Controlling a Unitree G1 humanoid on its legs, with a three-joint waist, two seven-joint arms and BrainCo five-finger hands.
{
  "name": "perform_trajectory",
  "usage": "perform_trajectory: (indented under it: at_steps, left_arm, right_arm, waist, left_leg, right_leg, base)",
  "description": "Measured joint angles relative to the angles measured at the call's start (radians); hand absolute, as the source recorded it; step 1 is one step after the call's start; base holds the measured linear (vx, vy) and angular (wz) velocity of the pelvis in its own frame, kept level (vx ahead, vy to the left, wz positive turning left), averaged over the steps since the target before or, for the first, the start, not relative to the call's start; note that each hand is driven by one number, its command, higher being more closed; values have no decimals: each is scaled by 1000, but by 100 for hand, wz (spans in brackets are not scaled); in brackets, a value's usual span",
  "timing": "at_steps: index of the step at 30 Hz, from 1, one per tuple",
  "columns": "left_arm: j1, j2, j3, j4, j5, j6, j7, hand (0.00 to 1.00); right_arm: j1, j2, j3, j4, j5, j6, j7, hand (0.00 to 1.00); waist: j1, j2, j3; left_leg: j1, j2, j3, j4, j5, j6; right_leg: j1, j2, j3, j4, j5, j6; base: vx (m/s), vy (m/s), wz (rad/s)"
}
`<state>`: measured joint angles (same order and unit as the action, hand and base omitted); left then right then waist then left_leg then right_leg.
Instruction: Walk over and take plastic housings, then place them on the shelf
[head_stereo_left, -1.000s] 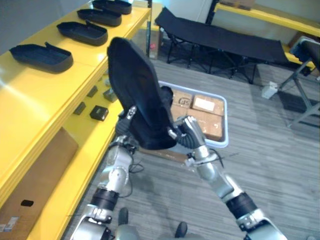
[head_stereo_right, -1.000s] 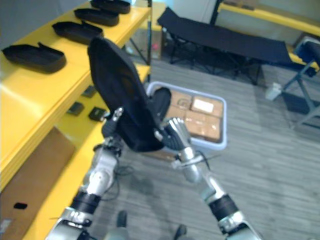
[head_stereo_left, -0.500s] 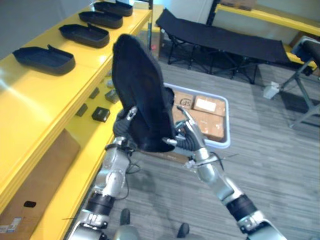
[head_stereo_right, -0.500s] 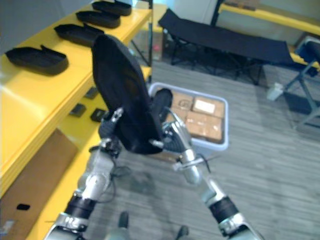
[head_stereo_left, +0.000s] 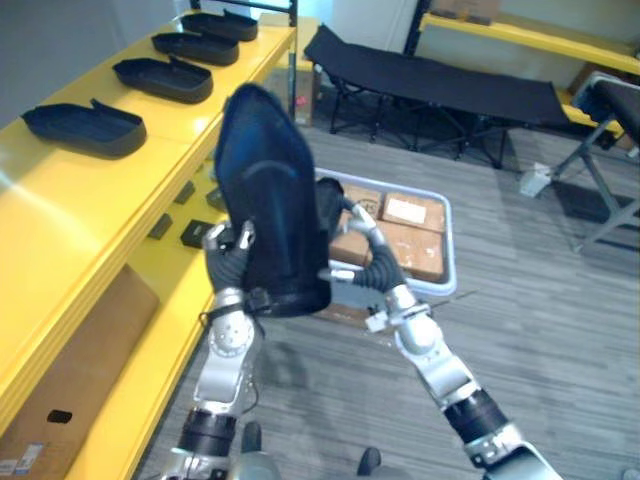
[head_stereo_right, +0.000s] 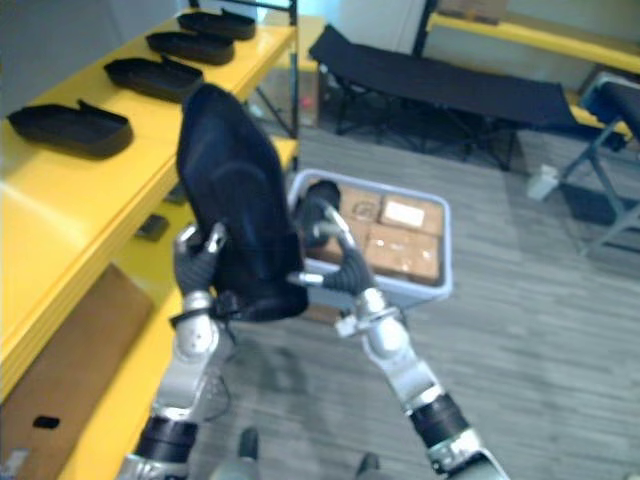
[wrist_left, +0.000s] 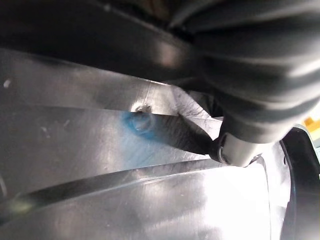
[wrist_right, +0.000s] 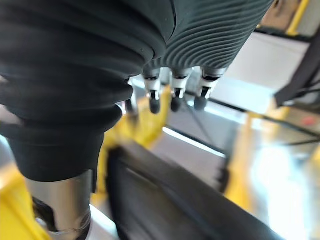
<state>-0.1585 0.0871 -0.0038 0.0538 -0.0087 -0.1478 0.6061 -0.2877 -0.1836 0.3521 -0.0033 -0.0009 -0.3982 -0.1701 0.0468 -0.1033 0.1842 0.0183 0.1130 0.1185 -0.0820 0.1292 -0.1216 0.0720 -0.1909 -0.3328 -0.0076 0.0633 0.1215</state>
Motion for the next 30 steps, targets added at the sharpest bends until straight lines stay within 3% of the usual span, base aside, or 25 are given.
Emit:
perform_trajectory:
  at_steps: [2,5,6,8,9,10,12,14,16,17,18,19,22,24,30]
  left_arm:
    - [7,-11,45,2,50,-5,46,100]
    - [10,-19,98,2,85,-9,102,100]
    - [18,-19,116,2,98,-9,117,100]
    - [47,-21,143,2,98,-10,136,100]
    - [52,-21,150,3,98,-11,138,100]
    - [59,-21,163,6,98,-15,146,100]
    - [59,-26,185,7,98,-27,160,100]
    - [59,-29,203,15,99,-41,168,100]
    - [60,-30,234,35,102,-83,171,100]
    - [60,-32,261,41,100,-125,167,100]
    - [61,-32,267,41,99,-136,164,100]
    - [65,-34,278,39,94,-172,152,100]
    - [150,-54,281,-81,69,-223,87,100]
    - [217,-77,262,-179,45,-236,46,100]
    - [272,-100,235,-271,5,-260,-82,100]
  right_arm:
    - [40,4,-41,-40,73,-9,29,0]
    - [117,3,-109,-92,267,-14,159,0]
    - [139,3,-130,-101,371,5,236,0]
    - [179,1,-151,-102,575,103,403,0]
    - [191,1,-154,-102,624,128,446,0]
    - [234,-7,-158,-101,780,221,583,0]
    - [264,-14,-157,-95,905,312,690,0]
    - [293,-13,-160,-91,968,343,736,0]
    - [332,19,-226,-70,966,331,717,0]
    - [357,60,-314,-38,958,303,664,0]
    - [362,69,-335,-30,958,297,655,0]
    - [382,97,-414,-7,941,276,610,0]
    - [448,137,-549,43,871,219,492,0]
    - [481,154,-590,72,847,197,421,0]
    - [505,171,-596,101,790,139,334,0]
  waist:
    - [-4,0,0]
    - [-10,2,-4]
    - [-14,6,-10]
    - [-24,16,-32]
    - [-30,18,-38]
    - [-39,26,-49]
    - [-51,33,-53]
    - [-60,38,-58]
    - [-62,39,-71]
    - [-63,38,-82]
    - [-63,38,-84]
    - [-65,39,-90]
    - [-77,42,-103]
    - [-85,49,-108]
    - [-87,90,-135]
  left_leg:
    - [1,0,2,-4,-1,0]
    - [5,0,9,-4,-1,0]
    - [8,1,16,-4,-1,0]
    - [16,1,35,-4,-7,1]
    - [16,1,36,-4,-8,1]
    - [16,2,38,-5,-9,0]
    - [16,3,41,-5,-9,0]
    - [17,4,45,-5,-9,0]
    - [17,4,54,-6,-10,1]
    - [16,3,60,-6,-10,2]
    - [16,3,60,-6,-10,2]
    - [15,2,61,-6,-11,2]
    - [15,1,63,-6,-17,0]
    - [15,1,63,-6,-20,-2]
    - [15,4,66,-6,-21,-4]
  right_leg:
    - [-1,0,2,-1,0,0]
    - [-1,0,8,-2,1,0]
    - [-1,0,13,-4,3,0]
    - [-2,0,33,-10,6,2]
    - [-2,0,34,-13,7,2]
    - [0,2,35,-19,13,9]
    - [-1,3,37,-22,15,9]
    - [-2,3,40,-22,16,9]
    - [-7,3,49,-23,16,8]
    - [-13,3,56,-23,16,6]
    - [-13,3,57,-23,16,6]
    - [-15,1,58,-23,17,6]
    - [-14,1,59,-25,14,10]
    - [-14,1,59,-28,14,10]
    - [-13,3,58,-41,14,11]
  base:
    - [-34,-12,-7]
    - [-13,-9,-6]
    - [5,-6,-15]
    - [14,-3,-23]
    - [21,-5,-15]
    - [16,-12,-4]
    - [-3,-12,-4]
    - [-24,-5,-5]
    - [-25,-1,-12]
    - [-17,2,-10]
    - [-18,2,-8]
    - [0,0,0]
    - [0,0,0]
    - [0,0,0]
    - [-5,0,-1]
